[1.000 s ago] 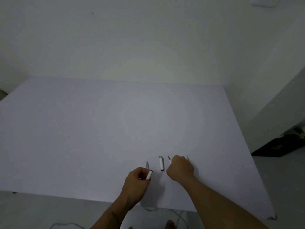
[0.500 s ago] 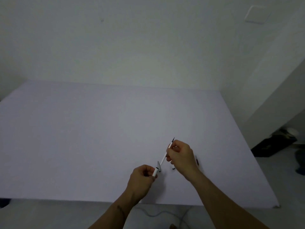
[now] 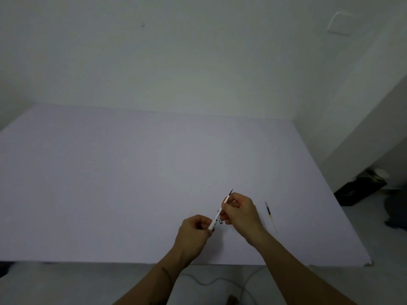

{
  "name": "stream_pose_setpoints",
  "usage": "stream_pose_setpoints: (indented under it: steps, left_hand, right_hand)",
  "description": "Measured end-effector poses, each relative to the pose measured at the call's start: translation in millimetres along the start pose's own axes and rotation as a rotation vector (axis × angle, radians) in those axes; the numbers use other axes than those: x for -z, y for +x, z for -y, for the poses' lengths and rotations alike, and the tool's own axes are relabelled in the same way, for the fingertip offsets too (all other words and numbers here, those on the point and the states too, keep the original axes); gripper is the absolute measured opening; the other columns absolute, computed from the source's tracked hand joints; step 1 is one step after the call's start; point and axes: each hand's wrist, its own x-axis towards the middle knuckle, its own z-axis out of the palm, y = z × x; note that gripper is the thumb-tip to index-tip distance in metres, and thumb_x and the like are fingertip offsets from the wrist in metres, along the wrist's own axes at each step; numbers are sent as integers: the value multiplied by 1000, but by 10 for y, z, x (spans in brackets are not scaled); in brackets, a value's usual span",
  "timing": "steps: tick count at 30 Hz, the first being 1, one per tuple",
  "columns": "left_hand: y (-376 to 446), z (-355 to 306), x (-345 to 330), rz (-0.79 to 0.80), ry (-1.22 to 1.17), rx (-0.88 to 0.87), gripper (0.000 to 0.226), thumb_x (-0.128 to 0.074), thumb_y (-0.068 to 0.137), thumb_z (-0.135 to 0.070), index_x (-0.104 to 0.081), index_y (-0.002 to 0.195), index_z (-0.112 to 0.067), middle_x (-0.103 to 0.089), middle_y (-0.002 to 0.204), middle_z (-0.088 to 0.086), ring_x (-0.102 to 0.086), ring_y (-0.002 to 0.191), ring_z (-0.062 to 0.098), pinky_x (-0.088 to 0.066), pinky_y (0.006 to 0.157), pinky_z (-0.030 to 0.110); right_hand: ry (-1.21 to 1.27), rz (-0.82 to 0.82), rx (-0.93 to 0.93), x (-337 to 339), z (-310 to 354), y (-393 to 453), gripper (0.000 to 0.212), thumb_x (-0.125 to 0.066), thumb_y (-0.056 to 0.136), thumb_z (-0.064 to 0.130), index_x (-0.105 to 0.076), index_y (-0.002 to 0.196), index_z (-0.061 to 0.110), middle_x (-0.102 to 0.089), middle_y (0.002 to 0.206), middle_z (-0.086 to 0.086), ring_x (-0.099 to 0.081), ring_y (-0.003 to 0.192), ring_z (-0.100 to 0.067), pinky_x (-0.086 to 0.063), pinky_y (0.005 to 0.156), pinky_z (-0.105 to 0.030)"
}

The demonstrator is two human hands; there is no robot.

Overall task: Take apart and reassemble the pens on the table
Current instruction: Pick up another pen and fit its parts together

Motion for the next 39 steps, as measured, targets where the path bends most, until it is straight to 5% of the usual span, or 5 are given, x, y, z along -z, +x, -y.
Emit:
stream_pose_setpoints:
  steps: [8,16,22,29,39]
  left_hand:
    - [39,30,87,-43,-42,0,16,-64,83,-2,-72,84,-15,-72,84,7,-64,75,18,-51,62,24]
    - [56,118,187,-84,-160,41,18,-64,82,4,-70,81,-13,-72,89,18,-65,77,23,-57,65,31]
    - [-2,177,269,-83,-160,65,20,-61,83,7,-69,84,-11,-71,93,21,-64,78,23,-57,65,32]
    - [-30,294,340,-98,-167,92,21,-60,84,6,-68,82,-13,-71,93,20,-64,82,25,-57,68,32]
    - [-66,272,315,-96,-179,56,20,-60,85,4,-68,81,-14,-71,95,19,-65,85,28,-56,64,27]
  right_hand:
    - [-146,196,-10,-57,-38,-4,7,-73,80,17,-76,87,18,-71,77,-2,-63,72,-14,-50,64,-28]
    - [-396,61,-99,-6,-386,264,27,-64,85,10,-69,110,17,-67,95,-4,-61,75,-12,-45,57,-16]
    - [-578,56,-39,-267,-517,422,27,-66,86,25,-59,107,10,-60,100,-10,-60,86,-25,-45,70,-28]
    - [-789,120,64,-475,-563,404,29,-61,82,6,-47,107,10,-62,94,-9,-63,83,-26,-51,67,-34]
    - [122,61,-41,-300,126,183,13,-68,80,2,-70,81,14,-77,70,-2,-71,65,-14,-54,57,-24]
